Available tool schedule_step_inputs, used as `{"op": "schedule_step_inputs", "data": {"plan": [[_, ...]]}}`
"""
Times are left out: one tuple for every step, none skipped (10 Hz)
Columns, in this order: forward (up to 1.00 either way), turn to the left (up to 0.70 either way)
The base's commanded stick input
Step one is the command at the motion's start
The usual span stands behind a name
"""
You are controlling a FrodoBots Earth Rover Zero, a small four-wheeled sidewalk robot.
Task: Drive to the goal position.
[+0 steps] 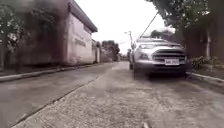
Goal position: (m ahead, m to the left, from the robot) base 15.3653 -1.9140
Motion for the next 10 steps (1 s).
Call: {"op": "schedule_step_inputs", "data": {"plan": [[0.7, 0.0], [0.7, 0.0], [0.7, 0.0], [0.7, 0.0], [0.7, 0.0], [0.7, 0.0], [0.7, 0.0], [0.7, 0.0], [0.7, 0.0], [0.7, 0.0]]}}
